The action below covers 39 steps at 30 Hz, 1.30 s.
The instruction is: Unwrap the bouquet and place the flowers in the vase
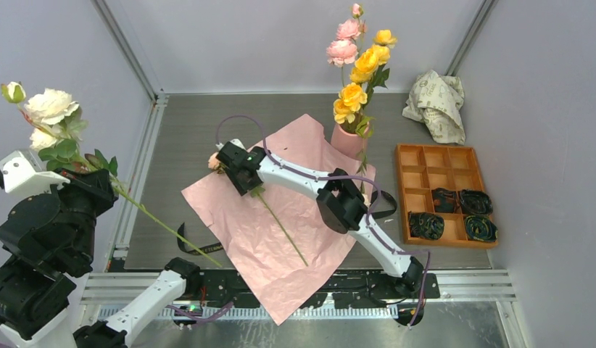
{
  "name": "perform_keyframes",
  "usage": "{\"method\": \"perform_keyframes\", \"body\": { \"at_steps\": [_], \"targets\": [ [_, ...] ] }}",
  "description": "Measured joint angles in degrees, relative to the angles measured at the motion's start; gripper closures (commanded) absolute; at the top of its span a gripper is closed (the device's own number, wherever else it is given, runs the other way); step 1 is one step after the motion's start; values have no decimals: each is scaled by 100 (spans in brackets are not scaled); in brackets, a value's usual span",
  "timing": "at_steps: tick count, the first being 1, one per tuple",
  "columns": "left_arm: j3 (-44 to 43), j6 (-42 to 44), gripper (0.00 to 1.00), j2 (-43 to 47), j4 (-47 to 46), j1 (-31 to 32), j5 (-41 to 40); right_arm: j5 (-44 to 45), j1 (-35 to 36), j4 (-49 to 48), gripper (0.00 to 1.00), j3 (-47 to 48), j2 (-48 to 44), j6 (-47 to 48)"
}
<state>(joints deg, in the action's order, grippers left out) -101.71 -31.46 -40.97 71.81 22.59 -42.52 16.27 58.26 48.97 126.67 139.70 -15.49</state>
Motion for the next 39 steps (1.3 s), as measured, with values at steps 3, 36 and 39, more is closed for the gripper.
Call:
{"method": "perform_keyframes", "body": {
  "at_steps": [3,36,39],
  "targets": [
    [72,9,100,0,-9,0,39,-4,-76,-7,43,131,160,48],
    [365,20,100,28,-177,0,234,96,-175,-264,99,-136,-953,297],
    [382,17,100,33,-192,0,275,321,-175,-367,99,-144,-1888,433]
  ]
}}
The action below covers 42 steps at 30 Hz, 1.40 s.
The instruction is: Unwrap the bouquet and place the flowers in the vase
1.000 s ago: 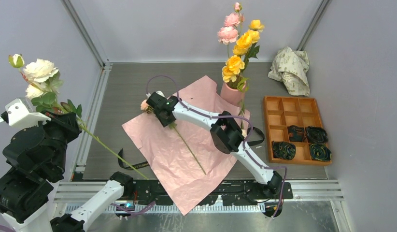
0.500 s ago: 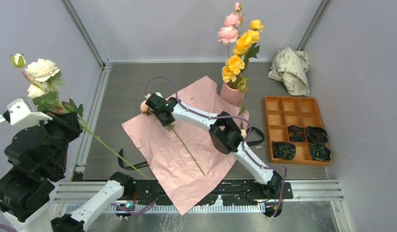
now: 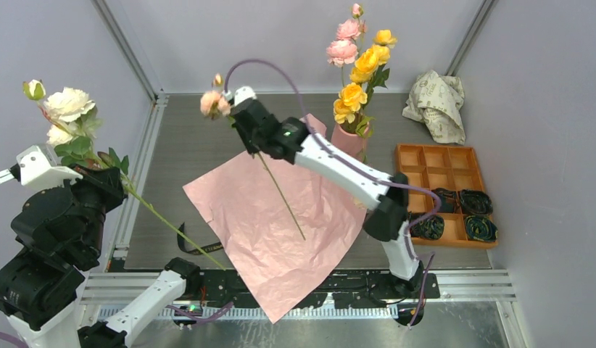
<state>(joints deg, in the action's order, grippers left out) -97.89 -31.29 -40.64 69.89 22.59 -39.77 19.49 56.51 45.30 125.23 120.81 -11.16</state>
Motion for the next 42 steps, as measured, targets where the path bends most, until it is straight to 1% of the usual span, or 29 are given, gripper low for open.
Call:
{"method": "perform_keyframes", "body": {
  "at_steps": [3,4,9,11,14,18,23,28,32,37,42],
  "targets": [
    [44,-13,100,2,-28,0,52,258,0,-356,99,-105,-1025,188],
    [70,-17,100,2,-46,0,83,348,0,-605,99,-271,-1436,271],
    [267,-33,100,2,-179,0,275,721,0,-1971,99,-1604,-3515,780],
    [361,-70,100,-2,-269,0,400,879,0,-2500,99,-2048,-4159,1038],
    [472,-127,100,-28,-389,0,595,1143,0,-3320,99,-2651,-4916,1521],
    [640,-170,100,-103,-590,0,852,1399,2,-4310,99,-3329,-5613,2197],
    [813,-278,100,-240,-822,0,1200,1718,0,-5370,99,-3580,-5799,3117],
    [942,-339,100,-352,-1054,0,1552,2013,-9,-6511,99,-3532,-5438,4336],
    [1010,-409,100,-413,-1163,0,1729,2041,-184,-6935,99,-3351,-5025,4946],
    [1054,-433,100,-455,-1279,0,1864,2004,-721,-7058,99,-3283,-4813,5132],
    [1097,-433,100,-457,-1342,0,1908,1954,-1263,-7073,99,-3283,-4815,4876]
  ]
}}
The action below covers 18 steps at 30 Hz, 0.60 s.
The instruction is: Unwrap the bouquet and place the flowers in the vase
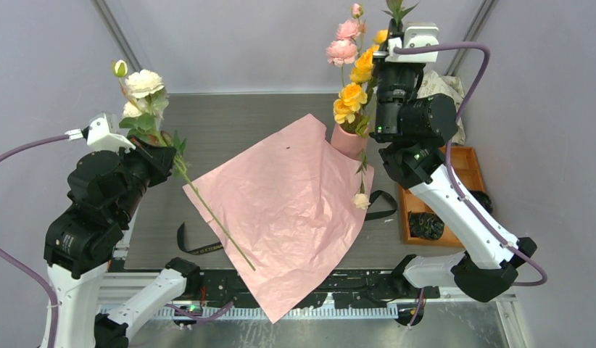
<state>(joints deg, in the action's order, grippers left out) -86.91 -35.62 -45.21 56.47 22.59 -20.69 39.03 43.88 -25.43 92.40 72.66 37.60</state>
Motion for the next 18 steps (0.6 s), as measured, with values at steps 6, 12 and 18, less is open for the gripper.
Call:
{"method": "perform_keyframes", "body": {
  "at_steps": [6,12,18],
  "targets": [
    [7,0,100,-9,-17,0,63,-61,-374,-122,99,-273,-28,-485],
    [33,0,100,-33,-57,0,122,-72,-544,-155,99,-634,-26,-802],
    [61,0,100,-59,-79,0,149,-42,-660,-199,99,-1167,-63,-1134]
  ]
}}
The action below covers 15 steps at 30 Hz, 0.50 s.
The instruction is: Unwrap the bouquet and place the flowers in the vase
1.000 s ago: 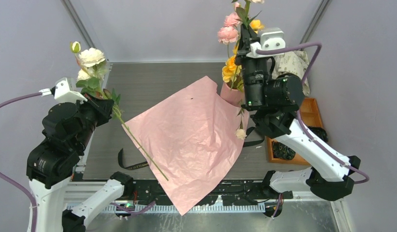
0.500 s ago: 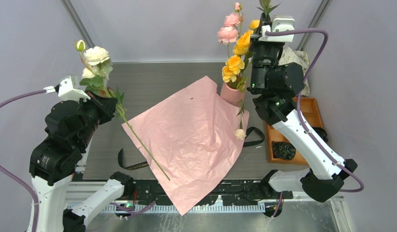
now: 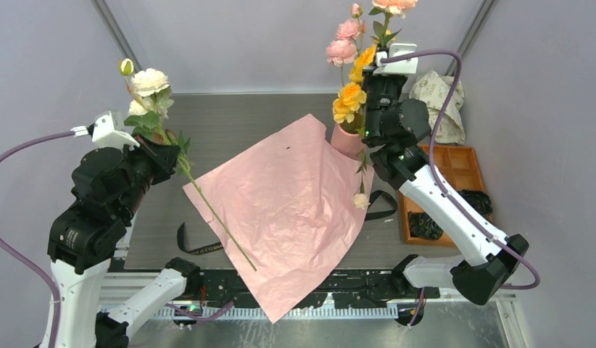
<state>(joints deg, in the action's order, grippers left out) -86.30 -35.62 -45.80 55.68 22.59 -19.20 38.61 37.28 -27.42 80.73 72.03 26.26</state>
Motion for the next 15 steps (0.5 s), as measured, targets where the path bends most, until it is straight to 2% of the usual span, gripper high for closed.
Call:
{"method": "perform_keyframes", "body": {
  "at_steps": [15],
  "targets": [
    [-273,7,100,-855,-662,0,713,492,-66,98,99,-1355,-387,-918]
  ]
}}
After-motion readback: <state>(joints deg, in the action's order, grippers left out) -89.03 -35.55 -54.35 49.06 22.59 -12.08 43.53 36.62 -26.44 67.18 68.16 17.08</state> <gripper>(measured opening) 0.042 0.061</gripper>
